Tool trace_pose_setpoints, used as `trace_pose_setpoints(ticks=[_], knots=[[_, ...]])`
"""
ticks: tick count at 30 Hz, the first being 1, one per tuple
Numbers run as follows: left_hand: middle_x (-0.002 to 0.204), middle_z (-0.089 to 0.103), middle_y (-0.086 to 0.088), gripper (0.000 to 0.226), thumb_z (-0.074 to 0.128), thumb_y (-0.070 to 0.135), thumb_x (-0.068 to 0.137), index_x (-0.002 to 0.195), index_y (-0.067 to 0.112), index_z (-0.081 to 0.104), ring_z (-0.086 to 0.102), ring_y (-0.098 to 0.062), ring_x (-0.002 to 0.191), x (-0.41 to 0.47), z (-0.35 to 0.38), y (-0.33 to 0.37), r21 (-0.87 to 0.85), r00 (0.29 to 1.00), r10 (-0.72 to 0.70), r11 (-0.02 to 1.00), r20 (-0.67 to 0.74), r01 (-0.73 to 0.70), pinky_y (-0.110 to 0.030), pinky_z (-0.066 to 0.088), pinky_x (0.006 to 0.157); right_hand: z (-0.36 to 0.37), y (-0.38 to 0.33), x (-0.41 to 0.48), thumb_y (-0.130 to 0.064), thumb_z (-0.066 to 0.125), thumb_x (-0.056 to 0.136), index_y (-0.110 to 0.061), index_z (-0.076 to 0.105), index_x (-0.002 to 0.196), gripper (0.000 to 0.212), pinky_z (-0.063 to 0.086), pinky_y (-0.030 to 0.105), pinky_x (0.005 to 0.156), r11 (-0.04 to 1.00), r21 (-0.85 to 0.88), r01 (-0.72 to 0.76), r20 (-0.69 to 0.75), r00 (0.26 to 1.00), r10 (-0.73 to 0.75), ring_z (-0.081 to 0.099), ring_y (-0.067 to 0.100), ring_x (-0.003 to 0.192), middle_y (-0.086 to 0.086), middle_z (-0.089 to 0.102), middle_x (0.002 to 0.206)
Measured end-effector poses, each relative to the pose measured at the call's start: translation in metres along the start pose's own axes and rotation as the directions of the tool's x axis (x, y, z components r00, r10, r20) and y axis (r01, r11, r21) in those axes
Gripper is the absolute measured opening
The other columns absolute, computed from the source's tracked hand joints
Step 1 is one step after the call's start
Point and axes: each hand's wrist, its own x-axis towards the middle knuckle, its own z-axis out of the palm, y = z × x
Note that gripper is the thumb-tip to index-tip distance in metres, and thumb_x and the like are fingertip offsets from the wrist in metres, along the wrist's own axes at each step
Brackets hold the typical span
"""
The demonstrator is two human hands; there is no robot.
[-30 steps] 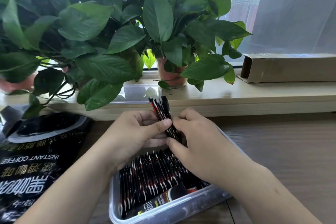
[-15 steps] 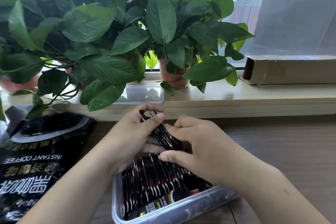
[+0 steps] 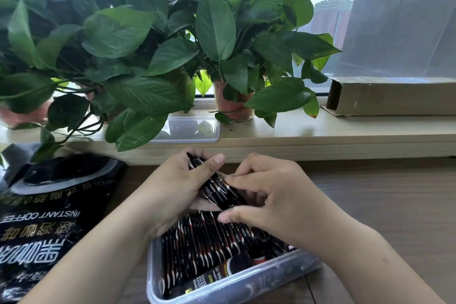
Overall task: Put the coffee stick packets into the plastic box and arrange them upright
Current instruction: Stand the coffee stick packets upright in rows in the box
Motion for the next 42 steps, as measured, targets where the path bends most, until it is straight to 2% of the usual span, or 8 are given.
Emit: trace_pose_setpoints(ticks=[5, 11, 16, 21, 29, 34, 39, 42], knots=[[0.077, 0.075, -0.010, 0.047, 0.055, 0.041, 0.085, 0.113, 0.005, 0.049, 0.073, -0.016, 0.069, -0.005, 0.003, 0.005, 0.014, 0.997, 0.051, 0.999, 0.059, -0.052, -0.030, 0.060, 0.056, 0.006, -0.003, 0.000, -0.035, 0.071, 0.086, -0.007, 0.073, 0.115, 0.041, 0.037, 0.007, 0.066, 0.998, -0.027, 0.059, -0.080, 0.995, -0.061, 0.049, 0.005, 0.067, -0.005, 0.057, 0.088], [0.051, 0.064, 0.008, 0.045, 0.050, 0.049, 0.082, 0.108, 0.013, 0.045, 0.063, -0.006, 0.046, -0.008, 0.009, 0.006, 0.190, 0.988, 0.152, 0.971, -0.001, -0.149, -0.021, 0.051, 0.043, 0.023, -0.013, 0.001, -0.038, 0.058, 0.087, -0.006, 0.070, 0.093, 0.035, 0.048, 0.025, 0.065, 0.965, -0.263, -0.003, -0.113, 0.993, -0.028, 0.050, 0.013, 0.070, 0.000, 0.052, 0.085], [0.073, 0.074, -0.010, 0.035, 0.061, 0.040, 0.084, 0.105, 0.014, 0.052, 0.072, -0.023, 0.058, -0.001, 0.004, 0.006, -0.062, 0.998, 0.051, 0.997, -0.025, -0.052, -0.030, 0.059, 0.053, 0.014, -0.002, 0.002, -0.024, 0.064, 0.086, -0.010, 0.075, 0.097, 0.020, 0.049, 0.026, 0.070, 0.991, -0.135, -0.012, -0.179, 0.984, -0.013, 0.057, 0.012, 0.074, -0.001, 0.058, 0.086], [0.093, 0.077, -0.021, 0.038, 0.067, 0.031, 0.076, 0.107, 0.010, 0.066, 0.077, -0.027, 0.077, -0.003, -0.003, 0.010, -0.076, 0.992, 0.041, 0.997, 0.123, -0.031, -0.025, 0.061, 0.061, -0.006, 0.005, 0.000, -0.018, 0.072, 0.086, -0.028, 0.069, 0.124, 0.039, 0.049, 0.019, 0.083, 1.000, 0.025, 0.000, -0.138, 0.990, 0.003, 0.062, 0.006, 0.093, -0.013, 0.063, 0.099], [0.083, 0.076, -0.017, 0.040, 0.062, 0.039, 0.079, 0.099, 0.005, 0.062, 0.076, -0.025, 0.069, -0.001, 0.005, 0.006, -0.098, 0.995, 0.099, 0.990, 0.001, -0.099, -0.027, 0.061, 0.057, 0.001, 0.004, -0.002, -0.029, 0.058, 0.092, -0.023, 0.063, 0.131, 0.040, 0.047, 0.021, 0.069, 0.995, -0.101, -0.023, -0.091, 0.996, 0.014, 0.053, 0.006, 0.080, -0.009, 0.052, 0.101], [0.068, 0.071, -0.012, 0.010, 0.060, 0.018, 0.096, 0.091, 0.010, 0.058, 0.072, -0.022, 0.058, 0.003, 0.002, 0.002, -0.084, 0.994, 0.095, 0.992, -0.056, -0.099, -0.027, 0.058, 0.050, -0.008, -0.007, -0.002, -0.056, 0.048, 0.092, -0.027, 0.061, 0.132, 0.052, 0.047, 0.018, 0.079, 0.993, -0.013, -0.113, 0.027, 0.993, 0.114, 0.057, 0.004, 0.092, -0.018, 0.053, 0.104], [0.073, 0.070, -0.016, 0.017, 0.060, 0.019, 0.096, 0.084, 0.008, 0.055, 0.074, -0.025, 0.061, 0.006, -0.004, 0.001, -0.042, 0.995, 0.073, 0.996, -0.066, -0.076, -0.029, 0.060, 0.054, -0.050, -0.004, -0.005, -0.040, 0.050, 0.097, -0.011, 0.076, 0.065, 0.050, 0.051, 0.027, 0.056, 0.835, 0.216, -0.506, 0.068, 0.861, 0.504, 0.063, 0.009, 0.052, 0.005, 0.072, 0.064], [0.070, 0.070, -0.013, 0.017, 0.062, 0.019, 0.095, 0.083, 0.009, 0.056, 0.073, -0.023, 0.059, 0.006, -0.005, 0.000, -0.007, 0.997, 0.064, 0.998, -0.042, -0.064, -0.030, 0.061, 0.055, -0.057, -0.007, -0.015, -0.034, 0.054, 0.097, -0.005, 0.072, 0.058, 0.052, 0.052, 0.024, 0.053, 0.773, 0.040, -0.633, 0.267, 0.753, 0.602, 0.063, 0.014, 0.048, 0.008, 0.070, 0.056]])
